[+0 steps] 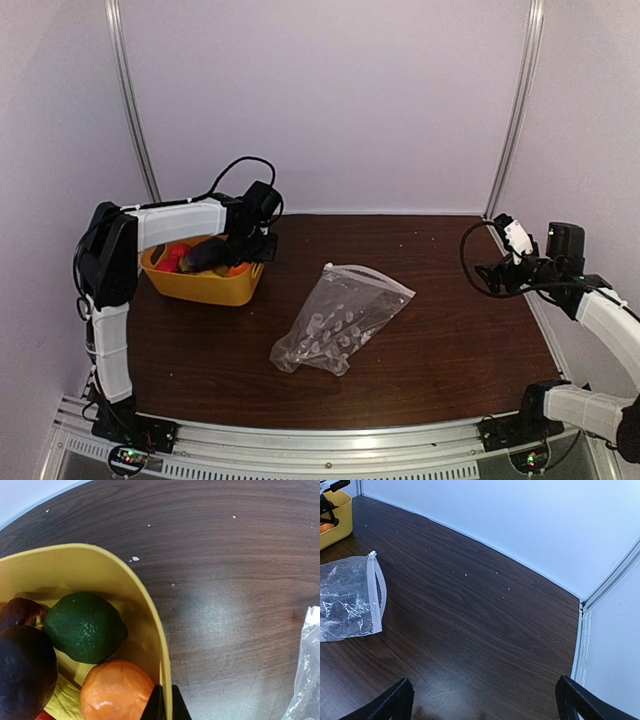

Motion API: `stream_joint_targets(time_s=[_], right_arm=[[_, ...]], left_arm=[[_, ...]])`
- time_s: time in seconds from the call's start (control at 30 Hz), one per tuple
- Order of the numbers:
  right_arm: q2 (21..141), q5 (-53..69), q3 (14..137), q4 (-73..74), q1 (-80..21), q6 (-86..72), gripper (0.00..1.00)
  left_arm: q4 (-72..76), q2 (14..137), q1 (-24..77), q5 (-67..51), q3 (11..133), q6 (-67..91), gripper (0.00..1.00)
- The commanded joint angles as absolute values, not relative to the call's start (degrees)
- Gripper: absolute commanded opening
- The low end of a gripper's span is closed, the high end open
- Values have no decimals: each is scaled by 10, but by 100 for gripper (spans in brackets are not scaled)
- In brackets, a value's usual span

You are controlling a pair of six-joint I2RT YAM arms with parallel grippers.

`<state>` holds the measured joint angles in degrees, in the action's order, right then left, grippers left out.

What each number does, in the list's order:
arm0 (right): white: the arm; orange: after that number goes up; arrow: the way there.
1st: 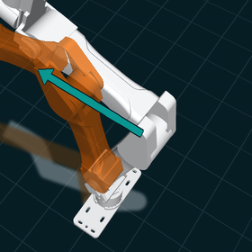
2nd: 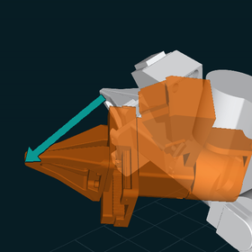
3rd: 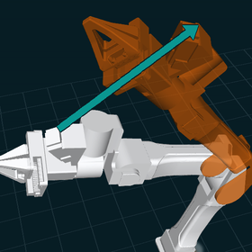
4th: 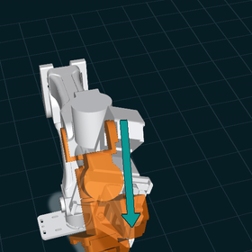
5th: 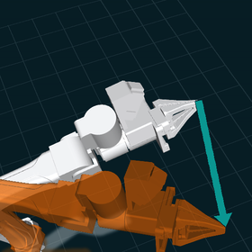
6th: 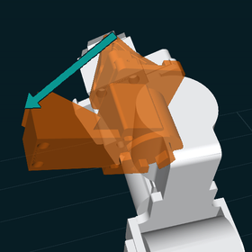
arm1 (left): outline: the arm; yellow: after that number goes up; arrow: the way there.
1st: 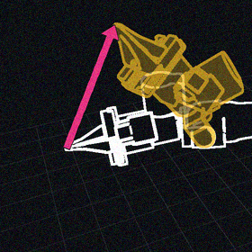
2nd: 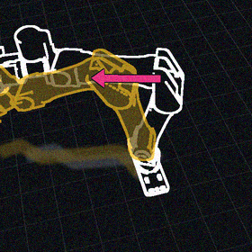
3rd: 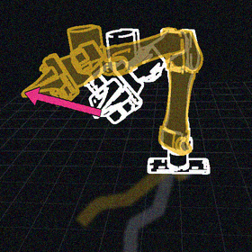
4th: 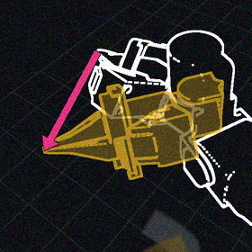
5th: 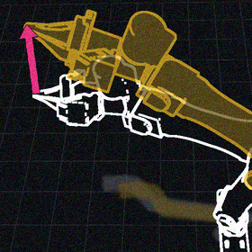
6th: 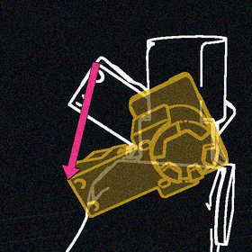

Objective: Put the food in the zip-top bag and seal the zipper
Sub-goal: Adjust the bin at the corner of the board.

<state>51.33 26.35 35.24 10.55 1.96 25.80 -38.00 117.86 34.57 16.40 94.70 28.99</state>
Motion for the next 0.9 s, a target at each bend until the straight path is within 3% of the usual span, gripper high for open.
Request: stream_joint_targets(time_s=[0.0,0.2,0.47,0.57,0.73,0.8,0.87], right_arm=[[512,268,351,113,16,267,100],[507,258,350,111,16,270,100],[507,253,349,107,15,270,100],[507,258,350,108,15,268,100],[506,263,349,110,15,267,100],[504,265,351,112,15,267,100],[500,268,351,114,15,266,100]], left_arm=[[-379,1154,376,110,936,236,0],[-410,1055,418,16,866,116,0],[-402,872,471,-84,649,67,0],[-427,802,474,-79,597,78,12],[-464,714,473,19,586,108,57],[-467,701,465,96,599,168,70],[-484,703,425,175,616,254,73]])
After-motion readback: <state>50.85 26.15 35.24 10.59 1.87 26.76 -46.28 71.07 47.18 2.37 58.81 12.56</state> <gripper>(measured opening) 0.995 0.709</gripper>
